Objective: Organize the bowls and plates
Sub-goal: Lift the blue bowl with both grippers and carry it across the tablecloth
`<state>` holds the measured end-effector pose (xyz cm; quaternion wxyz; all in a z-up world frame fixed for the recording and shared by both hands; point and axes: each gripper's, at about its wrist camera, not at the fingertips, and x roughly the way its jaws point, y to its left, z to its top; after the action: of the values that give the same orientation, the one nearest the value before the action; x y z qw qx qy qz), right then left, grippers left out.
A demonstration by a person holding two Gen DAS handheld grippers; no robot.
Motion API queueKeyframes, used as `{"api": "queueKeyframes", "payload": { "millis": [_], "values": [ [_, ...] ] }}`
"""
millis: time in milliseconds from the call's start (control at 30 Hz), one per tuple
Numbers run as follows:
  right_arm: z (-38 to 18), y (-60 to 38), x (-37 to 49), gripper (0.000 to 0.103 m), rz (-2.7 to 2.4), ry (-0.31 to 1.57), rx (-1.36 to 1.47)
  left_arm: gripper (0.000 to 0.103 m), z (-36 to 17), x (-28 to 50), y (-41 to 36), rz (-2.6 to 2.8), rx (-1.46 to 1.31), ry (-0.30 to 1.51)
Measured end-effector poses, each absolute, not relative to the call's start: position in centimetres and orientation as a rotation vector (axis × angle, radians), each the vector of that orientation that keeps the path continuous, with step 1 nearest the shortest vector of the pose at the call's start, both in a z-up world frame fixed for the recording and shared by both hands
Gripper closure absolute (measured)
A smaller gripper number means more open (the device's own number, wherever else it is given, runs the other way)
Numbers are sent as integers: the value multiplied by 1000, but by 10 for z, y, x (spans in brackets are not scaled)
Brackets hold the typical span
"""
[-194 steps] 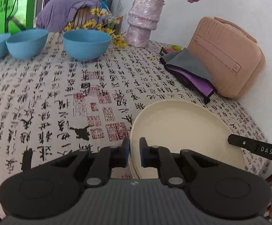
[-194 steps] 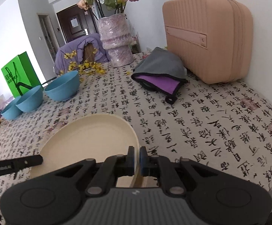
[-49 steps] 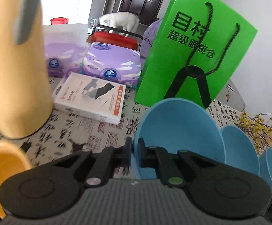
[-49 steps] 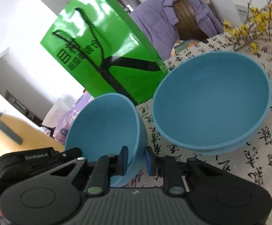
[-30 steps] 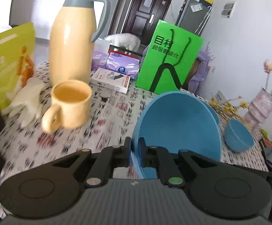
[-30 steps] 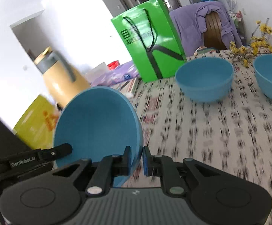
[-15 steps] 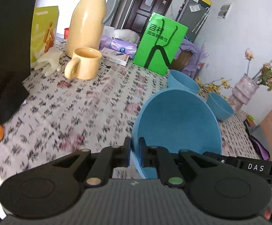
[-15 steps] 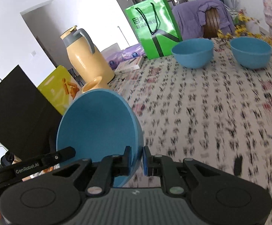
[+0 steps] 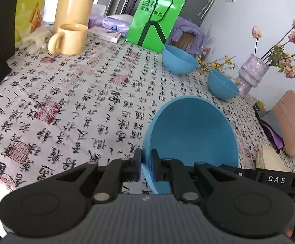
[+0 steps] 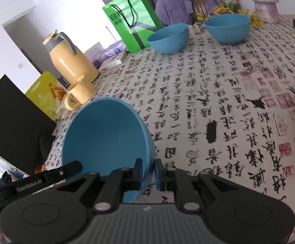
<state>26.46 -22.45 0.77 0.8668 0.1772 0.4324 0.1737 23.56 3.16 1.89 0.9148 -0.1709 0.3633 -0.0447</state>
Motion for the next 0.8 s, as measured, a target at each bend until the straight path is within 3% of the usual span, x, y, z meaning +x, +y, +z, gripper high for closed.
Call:
{"api": "queueKeyframes", "payload": {
  "millis": [633,767,800],
  "values": [
    [-7,-229,297,85,344,906,394,87,12,269,32,-116,-350,789],
    [-4,-228,298,81,344,888,377,60,15,267,34,-93,-325,766],
    [-3,-227,298,80,340,883,367,58,17,266,35,-86,-317,761]
  ]
}}
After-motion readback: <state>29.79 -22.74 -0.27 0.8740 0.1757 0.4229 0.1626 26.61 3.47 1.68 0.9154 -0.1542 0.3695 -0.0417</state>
